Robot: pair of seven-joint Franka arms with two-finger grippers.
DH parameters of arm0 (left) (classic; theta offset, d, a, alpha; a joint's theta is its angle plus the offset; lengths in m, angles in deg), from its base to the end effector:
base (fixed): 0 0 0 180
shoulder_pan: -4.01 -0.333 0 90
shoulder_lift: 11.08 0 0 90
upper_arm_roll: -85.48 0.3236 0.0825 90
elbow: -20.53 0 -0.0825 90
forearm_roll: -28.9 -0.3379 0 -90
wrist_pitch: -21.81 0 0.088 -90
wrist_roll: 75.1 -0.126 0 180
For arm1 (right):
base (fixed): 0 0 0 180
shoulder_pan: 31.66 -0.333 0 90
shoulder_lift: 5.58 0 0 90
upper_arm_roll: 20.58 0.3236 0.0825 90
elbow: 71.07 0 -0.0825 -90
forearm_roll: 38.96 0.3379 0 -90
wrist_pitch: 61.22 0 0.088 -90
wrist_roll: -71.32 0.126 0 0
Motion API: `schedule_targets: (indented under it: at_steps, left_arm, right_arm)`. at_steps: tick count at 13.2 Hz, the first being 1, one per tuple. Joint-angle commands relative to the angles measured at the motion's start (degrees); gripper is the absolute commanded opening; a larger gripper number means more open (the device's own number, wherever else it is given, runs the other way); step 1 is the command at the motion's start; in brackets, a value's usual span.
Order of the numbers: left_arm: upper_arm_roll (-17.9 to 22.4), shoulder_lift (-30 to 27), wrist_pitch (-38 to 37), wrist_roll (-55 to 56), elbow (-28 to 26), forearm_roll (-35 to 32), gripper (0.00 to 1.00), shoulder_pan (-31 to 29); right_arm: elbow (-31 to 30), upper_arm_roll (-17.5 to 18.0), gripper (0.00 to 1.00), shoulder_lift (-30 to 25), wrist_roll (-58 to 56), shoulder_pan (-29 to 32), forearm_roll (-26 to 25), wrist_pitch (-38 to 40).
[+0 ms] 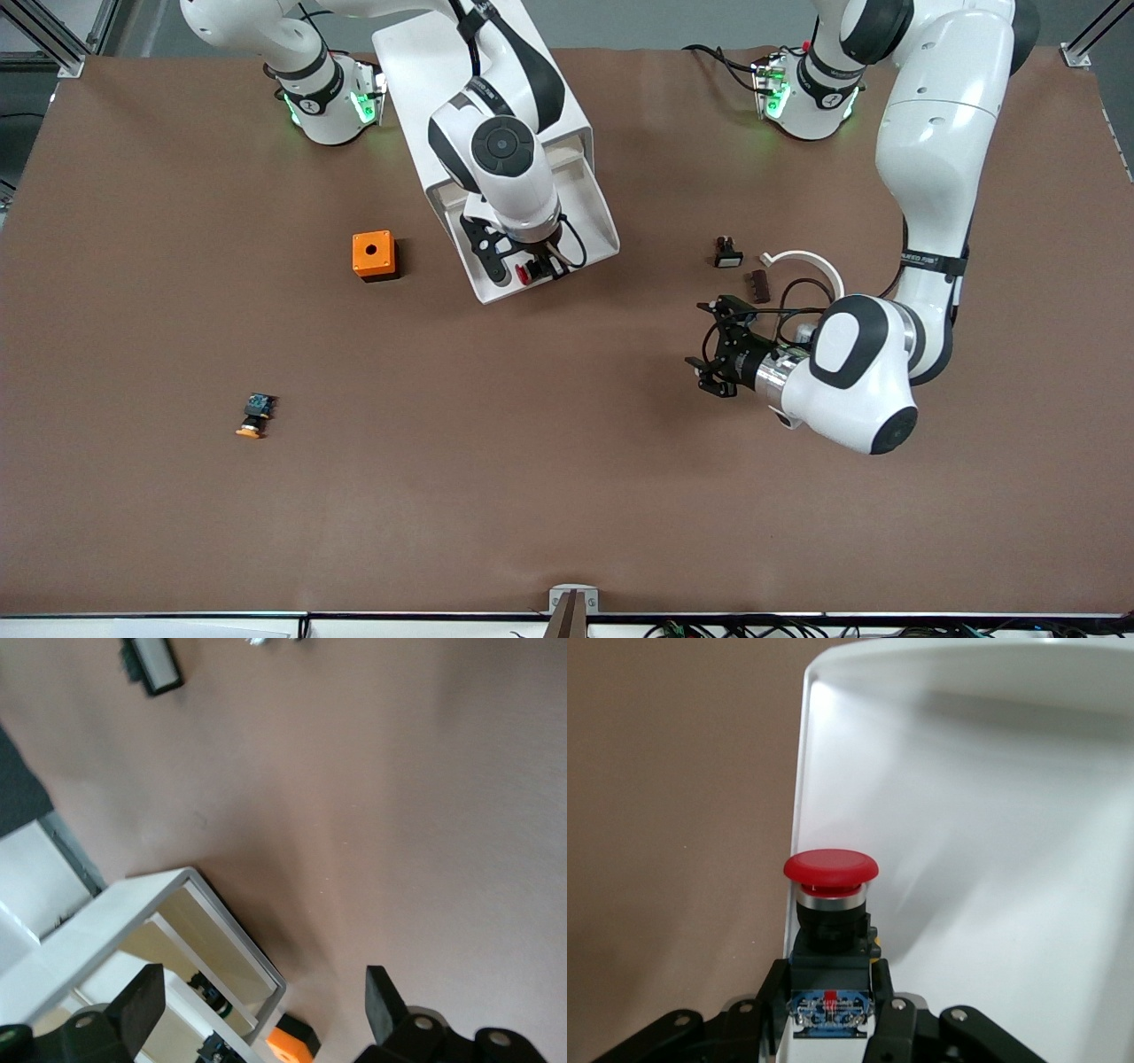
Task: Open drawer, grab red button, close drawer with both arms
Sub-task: 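Carry the red button out toward the yellow button with the right gripper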
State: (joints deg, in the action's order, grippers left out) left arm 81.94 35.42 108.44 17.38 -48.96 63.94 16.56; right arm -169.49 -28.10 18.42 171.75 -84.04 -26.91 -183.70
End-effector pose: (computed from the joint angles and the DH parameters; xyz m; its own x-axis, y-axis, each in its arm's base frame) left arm 0.6145 -0.2442 0.2944 -0.0730 0.8440 -0.5313 0.8302 -0.2438 -0.5013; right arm 0.4283 0.4556 0.3600 0.4743 -0.8718 -0.1223 -0.8769 -0.4802 0.0223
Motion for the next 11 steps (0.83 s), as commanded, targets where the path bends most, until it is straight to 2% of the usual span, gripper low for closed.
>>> schedule_targets:
  at_steps: [1,4,6,11]
  left_arm:
    - [0.81,-2.47,0.47,-10.00,-0.47,-4.16,0.99,0.71]
    - [0.28,-3.79,0.64,-18.44,-0.47,-12.08,0.99,2.38]
    - [0.72,-4.23,1.87,-25.39,-0.47,-14.81,0.99,5.01]
    - [0.28,-4.06,10.29,-36.47,-0.82,-23.42,0.99,9.93]
  right_arm:
    - [-0.02,-0.65,0.03,-1.59,-3.89,-1.15,-0.36,1.45]
    - [4.63,-1.09,0.00,-3.52,-11.54,1.21,-0.36,8.72]
    - [7.01,-1.44,0.00,-4.48,-21.53,4.02,-0.45,11.82]
    - [8.34,-1.88,0.00,-5.37,-51.23,17.28,-0.45,15.52]
